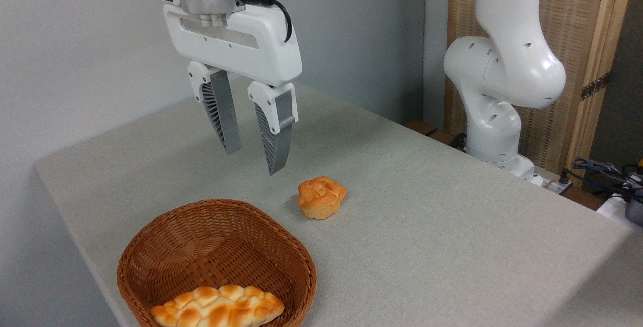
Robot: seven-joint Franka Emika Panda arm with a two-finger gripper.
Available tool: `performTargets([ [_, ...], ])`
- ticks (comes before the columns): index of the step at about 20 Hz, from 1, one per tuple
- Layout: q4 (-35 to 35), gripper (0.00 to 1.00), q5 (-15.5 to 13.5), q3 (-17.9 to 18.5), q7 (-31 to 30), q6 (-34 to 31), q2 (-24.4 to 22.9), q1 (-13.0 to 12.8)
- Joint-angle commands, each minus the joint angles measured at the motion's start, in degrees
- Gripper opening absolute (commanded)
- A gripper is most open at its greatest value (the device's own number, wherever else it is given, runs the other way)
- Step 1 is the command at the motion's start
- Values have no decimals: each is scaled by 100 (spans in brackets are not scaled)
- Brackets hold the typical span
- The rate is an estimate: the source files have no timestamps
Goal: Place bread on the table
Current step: 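Lower the open gripper down into the wicker basket over the braided roll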
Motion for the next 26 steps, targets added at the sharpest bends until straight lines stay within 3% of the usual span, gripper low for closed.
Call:
performTargets([
  [1, 6, 100, -112, 97, 107, 158, 36, -43],
  [11, -645, 100, -86, 27, 107, 1399, 1, -34],
  [13, -1039, 100, -7, -122, 142, 2055, 10, -43],
  [16, -1444, 100, 369, -131, 352, 2795, 10, -34],
  [18, -1594, 100, 704, -88, 633, 3095, 54, -34],
  [20, -1665, 100, 862, -61, 714, 3210, 106, -26],
  [23, -1674, 100, 863, -61, 714, 3254, 265, -26],
  [26, -1682, 100, 881, -70, 714, 3745, 554, -34],
])
